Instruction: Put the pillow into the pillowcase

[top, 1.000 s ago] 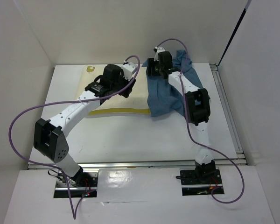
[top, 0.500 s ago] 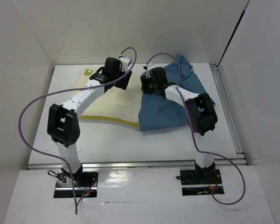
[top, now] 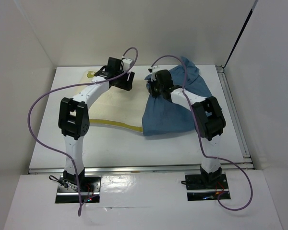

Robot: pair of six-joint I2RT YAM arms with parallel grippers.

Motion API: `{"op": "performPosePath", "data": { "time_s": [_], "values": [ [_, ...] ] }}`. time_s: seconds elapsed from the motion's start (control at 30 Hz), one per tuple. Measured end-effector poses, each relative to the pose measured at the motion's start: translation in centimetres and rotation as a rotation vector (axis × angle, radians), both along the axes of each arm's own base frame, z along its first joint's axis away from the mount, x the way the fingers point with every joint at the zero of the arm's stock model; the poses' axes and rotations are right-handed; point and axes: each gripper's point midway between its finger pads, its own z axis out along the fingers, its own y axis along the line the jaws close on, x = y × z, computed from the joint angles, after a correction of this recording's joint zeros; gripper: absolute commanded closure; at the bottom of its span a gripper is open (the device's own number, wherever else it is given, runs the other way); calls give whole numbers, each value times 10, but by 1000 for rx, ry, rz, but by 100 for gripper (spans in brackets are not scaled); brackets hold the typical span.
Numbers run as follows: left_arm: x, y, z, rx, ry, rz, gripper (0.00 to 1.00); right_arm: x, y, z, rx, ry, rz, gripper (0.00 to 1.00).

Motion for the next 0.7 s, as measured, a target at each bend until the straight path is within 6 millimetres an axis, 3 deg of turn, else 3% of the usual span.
{"op": "performPosePath", "data": {
  "time_s": [0.2,0.3,0.33,0.37,0.4,0.5,0.53,0.7],
  "values": [
    [0,-12,-47,-11,72,-73,22,0,1,4,1,13,-1,100],
    [3,-16,-55,-31,43,-97,26,2,1,3,-3,23,-1,100],
    [5,-16,-56,-36,32,-105,31,2,2,3,-5,26,-1,100],
    [5,-17,-58,-37,26,-116,55,3,2,4,-6,28,-1,100],
    [6,-17,-58,-43,26,-120,68,4,2,4,-6,30,-1,100],
    [11,-22,-55,-47,16,-164,94,6,4,5,-5,32,2,100],
    [12,-23,-57,-45,15,-175,100,7,4,4,-6,35,1,100],
    [8,-24,-64,-47,9,-192,100,10,5,1,-5,51,-1,100]
  ]
}}
